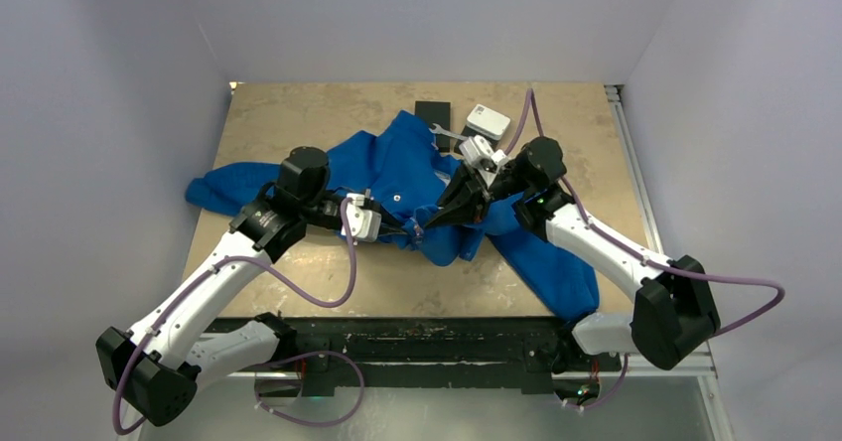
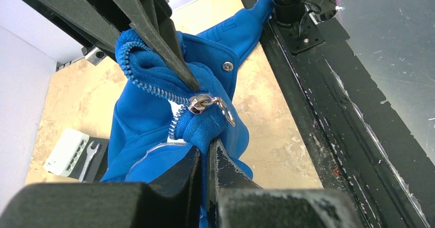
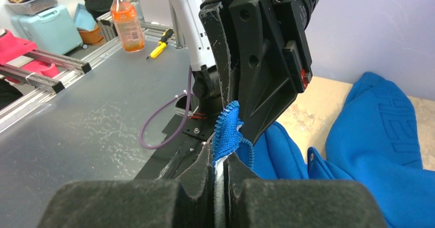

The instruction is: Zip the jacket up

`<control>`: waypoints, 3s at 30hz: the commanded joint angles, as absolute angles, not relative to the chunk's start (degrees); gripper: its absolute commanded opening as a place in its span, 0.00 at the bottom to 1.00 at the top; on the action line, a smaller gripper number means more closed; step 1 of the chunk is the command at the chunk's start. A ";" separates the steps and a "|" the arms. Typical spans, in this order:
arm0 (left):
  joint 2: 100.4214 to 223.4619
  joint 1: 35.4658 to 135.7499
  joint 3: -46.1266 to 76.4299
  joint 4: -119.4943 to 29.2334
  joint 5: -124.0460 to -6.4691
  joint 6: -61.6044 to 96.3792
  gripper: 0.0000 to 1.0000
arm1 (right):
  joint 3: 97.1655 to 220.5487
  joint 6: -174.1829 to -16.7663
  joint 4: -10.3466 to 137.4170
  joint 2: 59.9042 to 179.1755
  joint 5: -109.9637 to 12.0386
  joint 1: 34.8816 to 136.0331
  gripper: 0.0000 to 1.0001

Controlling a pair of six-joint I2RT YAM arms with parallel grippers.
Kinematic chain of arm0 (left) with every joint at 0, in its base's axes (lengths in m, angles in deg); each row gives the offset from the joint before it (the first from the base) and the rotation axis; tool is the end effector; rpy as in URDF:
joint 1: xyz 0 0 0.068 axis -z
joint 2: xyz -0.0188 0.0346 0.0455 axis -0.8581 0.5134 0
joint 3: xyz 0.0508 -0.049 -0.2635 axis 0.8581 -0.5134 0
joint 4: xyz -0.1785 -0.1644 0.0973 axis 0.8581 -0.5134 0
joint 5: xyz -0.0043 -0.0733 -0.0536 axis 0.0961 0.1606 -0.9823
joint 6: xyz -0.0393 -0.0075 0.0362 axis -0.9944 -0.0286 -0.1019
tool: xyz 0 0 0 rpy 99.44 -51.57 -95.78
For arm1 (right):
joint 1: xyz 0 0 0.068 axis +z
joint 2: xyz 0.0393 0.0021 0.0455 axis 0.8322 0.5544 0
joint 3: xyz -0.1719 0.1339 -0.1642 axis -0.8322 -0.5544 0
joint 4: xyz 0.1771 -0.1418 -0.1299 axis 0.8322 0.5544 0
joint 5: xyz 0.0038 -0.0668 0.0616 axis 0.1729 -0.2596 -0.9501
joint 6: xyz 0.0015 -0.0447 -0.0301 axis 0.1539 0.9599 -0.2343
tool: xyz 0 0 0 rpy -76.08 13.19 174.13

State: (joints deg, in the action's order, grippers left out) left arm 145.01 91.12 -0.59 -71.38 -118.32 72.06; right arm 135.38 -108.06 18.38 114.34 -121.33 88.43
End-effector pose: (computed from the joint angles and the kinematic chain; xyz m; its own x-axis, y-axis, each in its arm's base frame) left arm 0.1621 -0.1382 0.3494 0.3564 0.1637 -0.9199 0.9290 -0.1674 0.3302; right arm 0.2178 0.1780 0.3545 -0.0055 0.0646 -0.9979 -0.9224 -0.3856 -0.0199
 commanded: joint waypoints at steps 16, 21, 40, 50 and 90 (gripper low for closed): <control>143.17 91.42 -0.16 -71.11 -118.33 76.33 0.00 | 147.22 -68.09 71.23 110.30 -116.59 88.82 0.00; 143.22 91.45 0.20 -71.80 -117.98 77.44 0.00 | 146.63 -67.40 73.02 108.91 -117.83 88.84 0.00; 143.31 91.67 0.32 -72.13 -115.29 82.55 0.00 | 146.35 -71.15 74.38 107.70 -116.30 88.77 0.00; 142.97 92.47 -0.45 -69.86 -113.11 83.79 0.00 | 146.57 -70.66 74.92 108.38 -116.65 88.76 0.00; 141.03 93.30 -3.33 -67.88 -111.14 85.56 0.00 | 143.84 -77.67 68.23 108.01 -112.47 87.86 0.00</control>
State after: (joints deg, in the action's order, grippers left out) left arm 142.11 92.95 -3.22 -70.41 -110.05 85.37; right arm 143.60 -77.11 70.62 108.57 -112.67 88.08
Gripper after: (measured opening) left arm 0.028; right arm 0.071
